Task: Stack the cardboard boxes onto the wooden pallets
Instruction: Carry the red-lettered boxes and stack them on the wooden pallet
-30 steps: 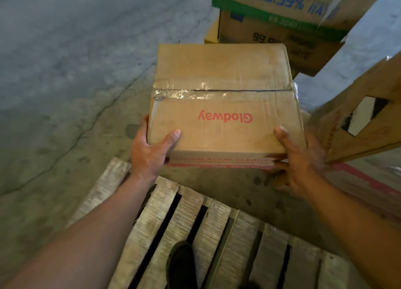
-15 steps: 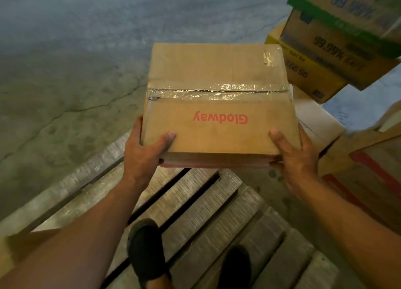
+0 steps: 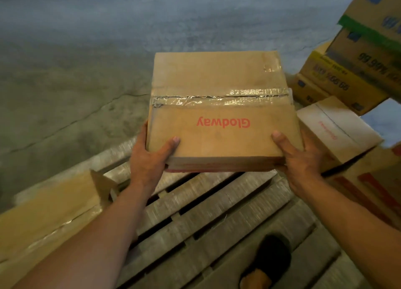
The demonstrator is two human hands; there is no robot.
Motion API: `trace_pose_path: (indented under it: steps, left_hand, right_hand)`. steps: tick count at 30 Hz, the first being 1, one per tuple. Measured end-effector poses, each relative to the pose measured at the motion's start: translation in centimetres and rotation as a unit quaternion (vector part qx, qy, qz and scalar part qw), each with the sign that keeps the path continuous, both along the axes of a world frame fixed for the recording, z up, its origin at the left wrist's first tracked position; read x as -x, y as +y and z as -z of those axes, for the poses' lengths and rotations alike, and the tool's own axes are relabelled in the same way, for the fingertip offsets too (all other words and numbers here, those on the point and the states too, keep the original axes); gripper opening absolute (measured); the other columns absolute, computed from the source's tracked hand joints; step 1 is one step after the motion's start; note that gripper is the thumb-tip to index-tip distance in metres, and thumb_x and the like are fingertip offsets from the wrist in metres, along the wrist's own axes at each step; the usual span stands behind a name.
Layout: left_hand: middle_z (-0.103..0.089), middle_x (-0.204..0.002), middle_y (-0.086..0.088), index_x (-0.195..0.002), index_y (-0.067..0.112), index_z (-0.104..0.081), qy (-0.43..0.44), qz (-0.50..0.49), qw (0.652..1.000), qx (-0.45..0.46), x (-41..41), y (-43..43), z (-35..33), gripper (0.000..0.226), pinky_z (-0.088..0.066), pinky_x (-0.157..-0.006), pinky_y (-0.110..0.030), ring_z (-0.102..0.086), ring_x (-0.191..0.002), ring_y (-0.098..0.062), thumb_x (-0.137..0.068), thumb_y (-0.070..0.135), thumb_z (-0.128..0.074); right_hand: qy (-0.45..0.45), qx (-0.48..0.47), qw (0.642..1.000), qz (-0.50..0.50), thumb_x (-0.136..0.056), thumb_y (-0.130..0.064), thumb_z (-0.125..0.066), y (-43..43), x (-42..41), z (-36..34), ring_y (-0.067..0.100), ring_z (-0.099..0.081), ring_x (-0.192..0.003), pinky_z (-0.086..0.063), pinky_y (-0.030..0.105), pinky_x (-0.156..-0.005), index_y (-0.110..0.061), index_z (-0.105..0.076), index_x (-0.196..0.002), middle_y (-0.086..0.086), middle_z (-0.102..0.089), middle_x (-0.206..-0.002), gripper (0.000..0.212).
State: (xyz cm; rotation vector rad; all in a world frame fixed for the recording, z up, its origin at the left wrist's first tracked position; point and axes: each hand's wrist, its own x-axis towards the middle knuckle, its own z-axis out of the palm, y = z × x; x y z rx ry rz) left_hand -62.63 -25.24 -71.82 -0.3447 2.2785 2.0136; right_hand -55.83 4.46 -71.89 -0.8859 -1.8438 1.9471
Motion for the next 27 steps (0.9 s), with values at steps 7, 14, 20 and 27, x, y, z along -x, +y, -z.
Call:
trace_pose_path:
  steps: [7, 14, 20, 27]
  left_hand:
    - [-0.067, -0.122, 0.002, -0.147, 0.037, -0.045, -0.016, -0.057, 0.998, 0.013, -10.2, -10.3, 0.1, 0.082, -0.063, -0.064, -0.041, -0.072, -0.101, -0.021, -0.076, 0.042, -0.085]
    - [-0.066, -0.125, 0.010, -0.147, 0.048, -0.040, -0.027, -0.121, 0.992, -0.005, -20.9, -14.0, 1.5, 0.098, -0.061, -0.081, -0.052, -0.070, -0.108, -0.022, -0.063, 0.058, -0.088]
    - [-0.063, -0.122, 0.009, -0.130, 0.054, -0.051, 0.009, -0.156, 0.988, -0.009, -30.2, -14.9, 1.6, 0.076, -0.063, -0.074, -0.048, -0.067, -0.109, -0.021, -0.064, 0.054, -0.088]
    - [-0.062, -0.129, 0.008, -0.145, 0.041, -0.045, 0.020, -0.206, 0.978, 0.028, -44.9, -15.3, 5.5, 0.087, -0.061, -0.087, -0.044, -0.063, -0.115, -0.016, -0.069, 0.052, -0.086]
  right_hand:
    - [0.001, 0.005, 0.998, -0.066, -0.068, -0.053, -0.086, -9.7, -7.3, 0.0, 0.015, -0.068, -0.108, -0.058, 0.050, -0.091, -0.049, -0.064, -0.119, -0.012, -0.072, -0.113, 0.056]
    - [-0.004, -0.008, 0.991, -0.130, -0.070, -0.053, -0.086, -12.7, -14.5, 0.8, 0.019, -0.069, -0.109, -0.058, 0.053, -0.090, -0.058, -0.066, -0.110, -0.009, -0.072, -0.116, 0.046]
    - [0.003, -0.009, 0.981, -0.191, -0.068, -0.060, -0.084, -13.8, -20.9, 1.2, 0.020, -0.069, -0.108, -0.059, 0.053, -0.088, -0.056, -0.063, -0.113, -0.009, -0.072, -0.116, 0.050]
    - [0.010, -0.003, 0.969, -0.248, -0.065, -0.065, -0.085, -14.5, -32.6, 5.0, 0.018, -0.069, -0.110, -0.058, 0.052, -0.091, -0.058, -0.061, -0.115, -0.011, -0.071, -0.117, 0.056]
